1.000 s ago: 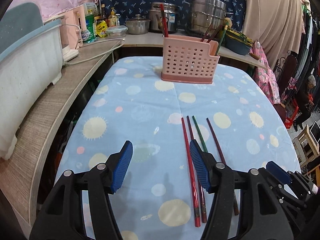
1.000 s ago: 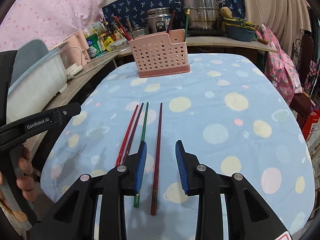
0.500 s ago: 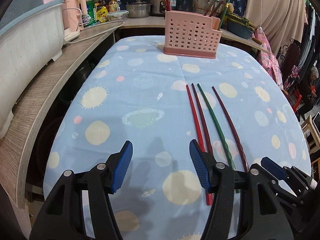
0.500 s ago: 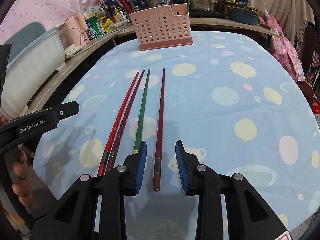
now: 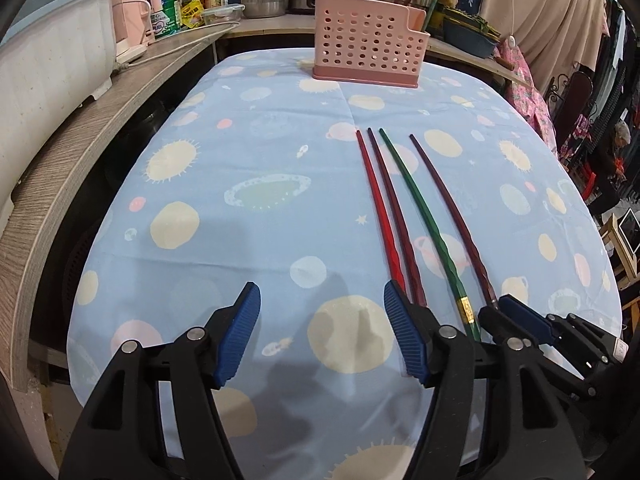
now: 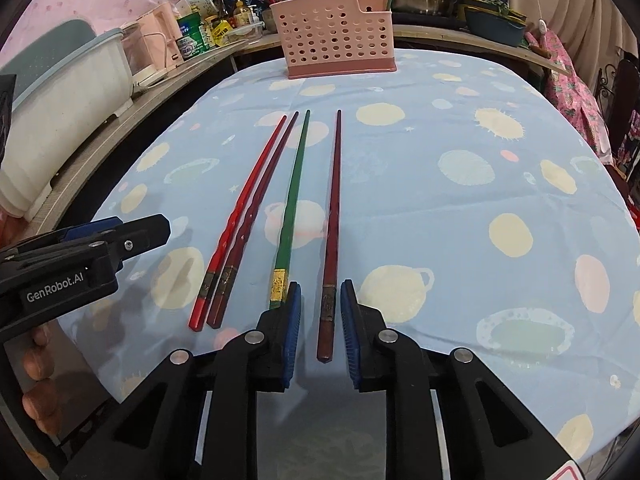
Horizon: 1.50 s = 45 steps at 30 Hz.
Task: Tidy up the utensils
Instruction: 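Close the right gripper on a dark red chopstick while the left grasps a red chopstick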
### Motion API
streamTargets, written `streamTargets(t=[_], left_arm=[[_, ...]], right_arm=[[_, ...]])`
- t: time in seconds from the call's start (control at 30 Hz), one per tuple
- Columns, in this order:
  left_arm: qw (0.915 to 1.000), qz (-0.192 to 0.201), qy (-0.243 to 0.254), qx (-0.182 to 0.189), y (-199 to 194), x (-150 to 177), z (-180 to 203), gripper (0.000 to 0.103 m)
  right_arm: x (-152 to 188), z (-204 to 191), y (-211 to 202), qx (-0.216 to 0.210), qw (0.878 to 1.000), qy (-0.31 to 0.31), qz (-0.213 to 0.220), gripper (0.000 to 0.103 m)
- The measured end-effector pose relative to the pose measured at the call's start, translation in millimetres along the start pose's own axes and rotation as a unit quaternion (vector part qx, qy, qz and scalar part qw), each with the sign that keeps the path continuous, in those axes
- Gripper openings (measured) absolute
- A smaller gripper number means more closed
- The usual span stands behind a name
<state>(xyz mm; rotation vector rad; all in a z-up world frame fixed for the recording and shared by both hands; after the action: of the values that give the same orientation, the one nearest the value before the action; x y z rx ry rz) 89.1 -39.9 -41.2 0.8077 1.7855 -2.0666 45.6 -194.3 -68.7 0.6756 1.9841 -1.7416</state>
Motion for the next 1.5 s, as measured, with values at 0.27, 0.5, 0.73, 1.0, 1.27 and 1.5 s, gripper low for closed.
streamTargets(t=[0.27, 0.5, 0.73, 1.0, 1.27, 1.5], left_arm=[[0.9999, -0.007, 0.007, 0.007, 0.6, 8.7, 5.7, 0.065], [0.9996, -0.013, 0.013, 0.02, 1.6, 15.2, 14.2, 0.065], [0.9993, -0.025, 0.016, 0.023, 8.9, 19.3, 19.9, 0.065], [0.999, -0.038, 0.013, 0.019, 18.1, 23.0, 18.8, 0.065], [0.999, -0.04, 0.021, 0.008, 22.1, 24.9, 22.3, 0.066], [0.999, -0.031, 0.032, -0.009, 22.8, 24.3, 22.0, 0.058]], right_arm=[[2.6, 10.3, -2.0, 0.013, 1.0, 0.012, 0.007, 0.007], [4.7, 12.8, -3.7, 0.014, 1.0, 0.016, 0.009, 0.006], [4.7, 13.4, -4.0, 0.013, 1.0, 0.016, 0.009, 0.007], [5.1, 13.7, -4.0, 0.014, 1.0, 0.016, 0.009, 0.007], [5.2, 13.3, -3.9, 0.014, 1.0, 0.015, 0.009, 0.007], [5.1, 12.8, -3.8, 0.014, 1.0, 0.016, 0.009, 0.007]])
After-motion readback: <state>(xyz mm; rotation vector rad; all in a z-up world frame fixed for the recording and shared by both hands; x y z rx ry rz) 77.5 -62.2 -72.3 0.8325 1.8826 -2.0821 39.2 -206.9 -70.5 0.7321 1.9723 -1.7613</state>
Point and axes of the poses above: each gripper's, at about its wrist camera, not at the fingertips, and y roughly the way its jaws point, z to its right, x to its underside, the point moved 5 cm from there along y, roughly the way its jaws point, and after that the axes turned 1 degree about -y, right-handed, at the moved point
